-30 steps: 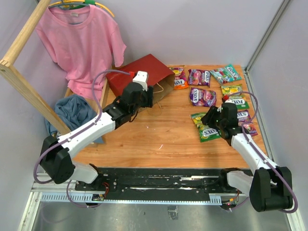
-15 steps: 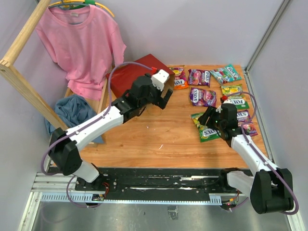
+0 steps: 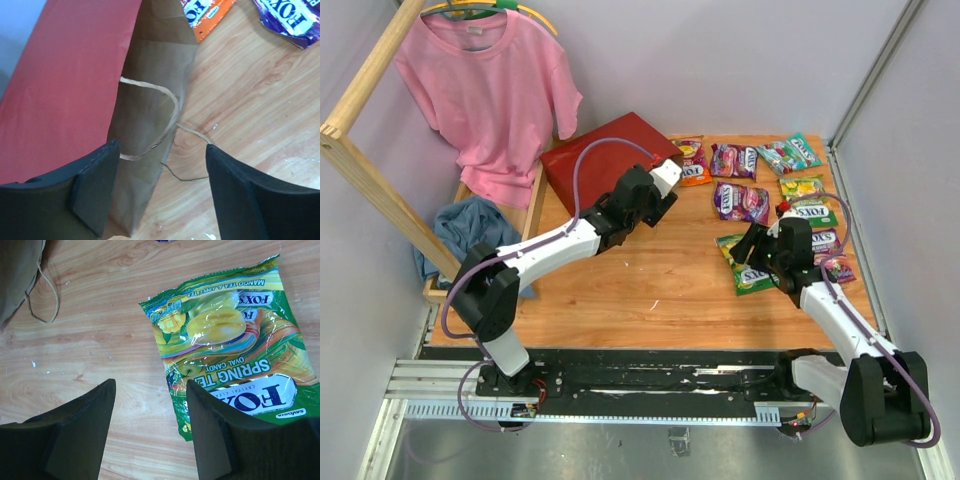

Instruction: Take the snacks out of the paper bag

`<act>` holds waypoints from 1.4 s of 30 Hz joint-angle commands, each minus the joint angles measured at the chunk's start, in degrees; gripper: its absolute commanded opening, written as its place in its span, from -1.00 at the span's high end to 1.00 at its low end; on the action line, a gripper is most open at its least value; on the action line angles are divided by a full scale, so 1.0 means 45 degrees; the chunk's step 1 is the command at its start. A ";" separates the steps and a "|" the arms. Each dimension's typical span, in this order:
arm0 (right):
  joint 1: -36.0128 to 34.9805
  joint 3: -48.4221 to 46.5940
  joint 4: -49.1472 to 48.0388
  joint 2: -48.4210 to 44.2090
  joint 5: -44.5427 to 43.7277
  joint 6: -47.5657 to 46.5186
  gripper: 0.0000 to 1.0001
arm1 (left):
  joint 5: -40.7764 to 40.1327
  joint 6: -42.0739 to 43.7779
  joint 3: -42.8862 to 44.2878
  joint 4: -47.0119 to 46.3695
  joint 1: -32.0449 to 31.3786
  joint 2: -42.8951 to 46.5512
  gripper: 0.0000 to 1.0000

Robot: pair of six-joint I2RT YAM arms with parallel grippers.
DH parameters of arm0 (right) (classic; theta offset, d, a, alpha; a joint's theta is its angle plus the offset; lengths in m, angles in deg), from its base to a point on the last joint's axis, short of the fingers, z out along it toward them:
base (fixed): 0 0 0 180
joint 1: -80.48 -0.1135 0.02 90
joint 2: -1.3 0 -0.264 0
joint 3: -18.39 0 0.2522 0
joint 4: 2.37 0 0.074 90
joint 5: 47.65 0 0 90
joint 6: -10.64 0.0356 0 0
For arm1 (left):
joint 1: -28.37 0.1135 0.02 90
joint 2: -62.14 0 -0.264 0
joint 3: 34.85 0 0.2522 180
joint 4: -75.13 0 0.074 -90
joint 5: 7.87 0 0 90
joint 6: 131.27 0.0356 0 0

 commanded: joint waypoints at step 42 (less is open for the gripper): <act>-0.5875 -0.4977 -1.0244 1.0150 -0.1923 0.5912 -0.07 | -0.0921 -0.0624 0.1567 -0.1934 0.2266 0.0601 0.99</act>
